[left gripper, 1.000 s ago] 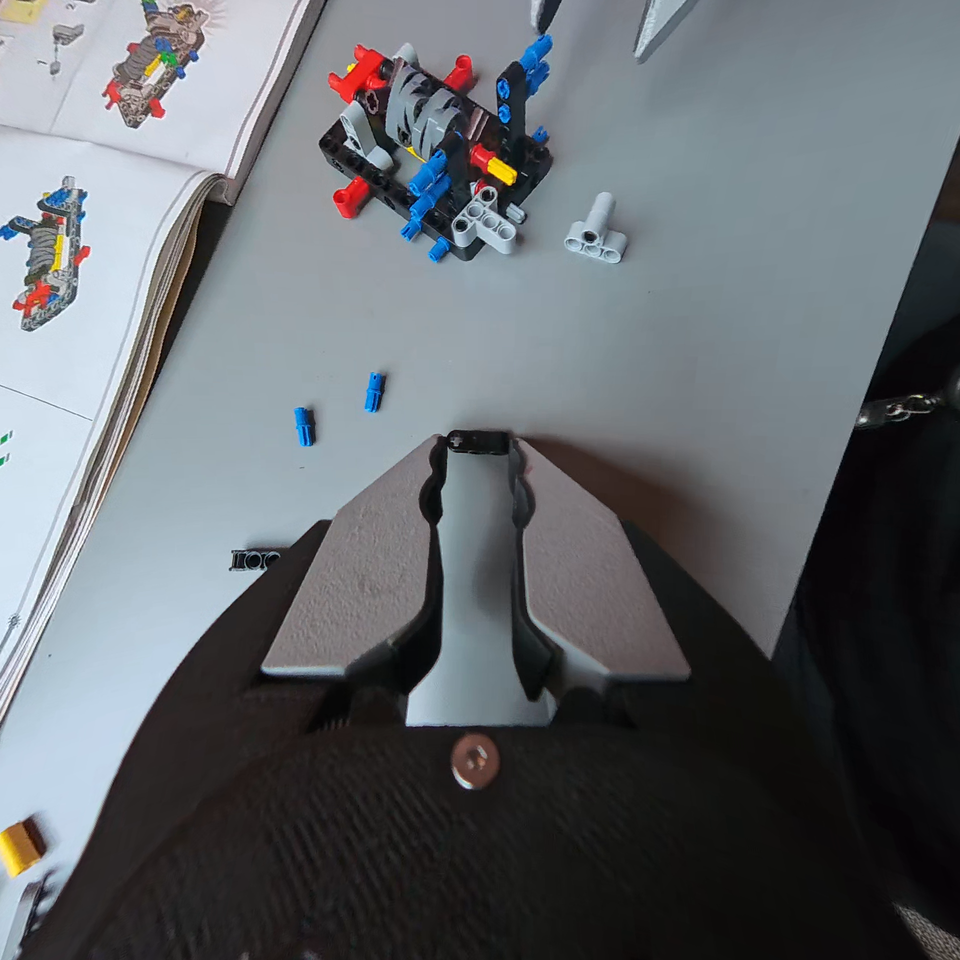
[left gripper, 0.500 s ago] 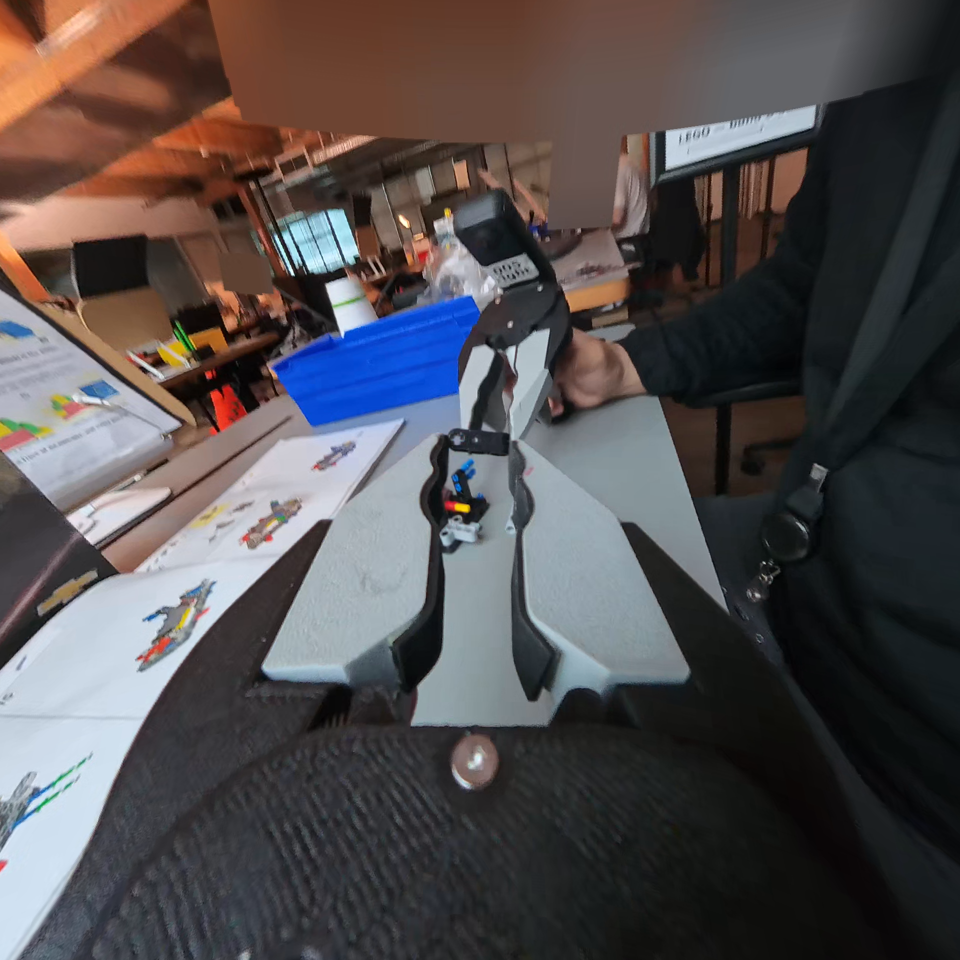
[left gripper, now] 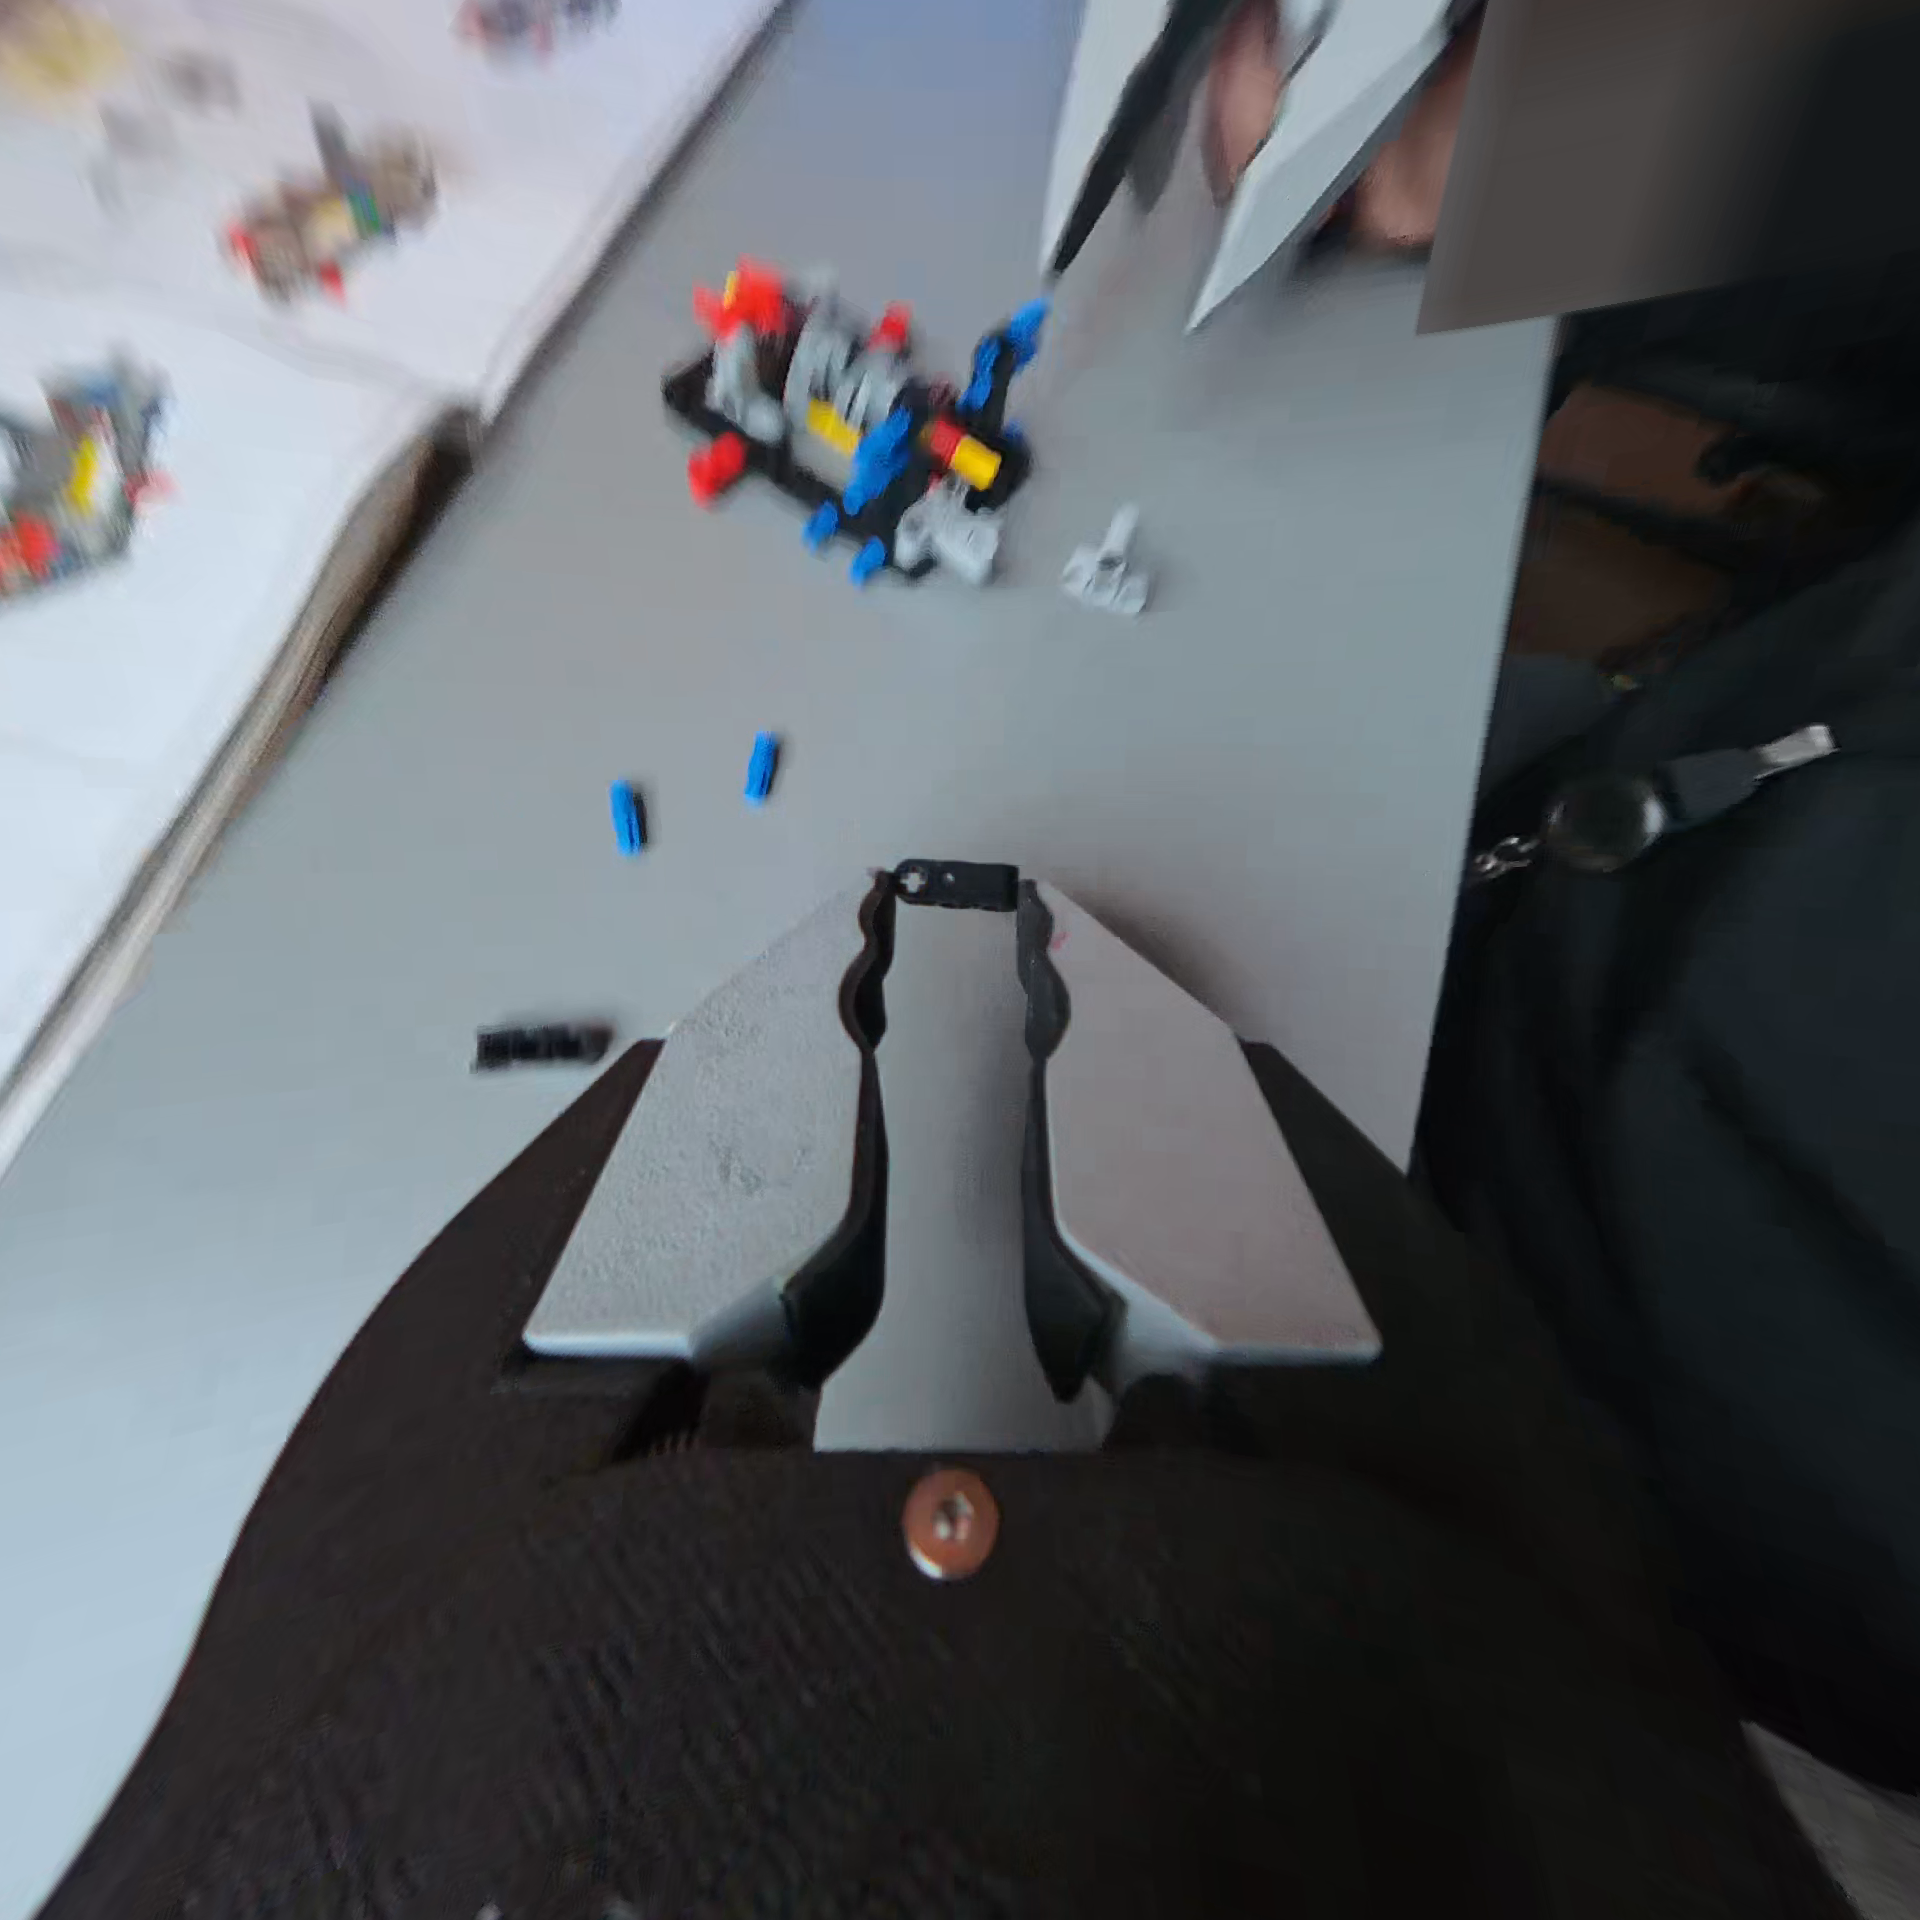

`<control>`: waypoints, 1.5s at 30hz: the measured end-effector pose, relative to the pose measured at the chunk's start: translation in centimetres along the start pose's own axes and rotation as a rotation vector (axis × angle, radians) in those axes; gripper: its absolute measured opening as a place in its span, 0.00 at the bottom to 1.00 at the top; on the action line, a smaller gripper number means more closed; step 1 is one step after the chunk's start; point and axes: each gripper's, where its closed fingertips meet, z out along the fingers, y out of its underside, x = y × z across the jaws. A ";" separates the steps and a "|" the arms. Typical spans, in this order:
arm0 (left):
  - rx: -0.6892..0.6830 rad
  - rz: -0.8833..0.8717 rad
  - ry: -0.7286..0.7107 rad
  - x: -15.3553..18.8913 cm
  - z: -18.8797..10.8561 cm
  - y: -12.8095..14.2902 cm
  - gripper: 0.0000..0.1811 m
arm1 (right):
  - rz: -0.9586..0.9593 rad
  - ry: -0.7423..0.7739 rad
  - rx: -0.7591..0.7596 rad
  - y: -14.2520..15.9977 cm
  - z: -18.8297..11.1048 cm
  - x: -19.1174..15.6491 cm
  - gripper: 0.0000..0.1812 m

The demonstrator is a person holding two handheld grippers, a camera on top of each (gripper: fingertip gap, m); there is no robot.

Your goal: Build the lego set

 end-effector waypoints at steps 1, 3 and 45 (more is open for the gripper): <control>-0.076 -0.041 -0.011 -0.4 0.3 1.0 0.11 | -0.001 0.000 -0.003 0.0 0.1 0.0 0.16; -0.164 -0.058 -0.030 -0.7 0.7 2.0 0.12 | -0.005 0.003 -0.010 0.1 0.1 0.0 0.16; 0.002 0.644 -0.305 5.1 2.8 -8.1 0.11 | 0.437 -0.247 0.103 -5.5 3.6 -5.3 0.06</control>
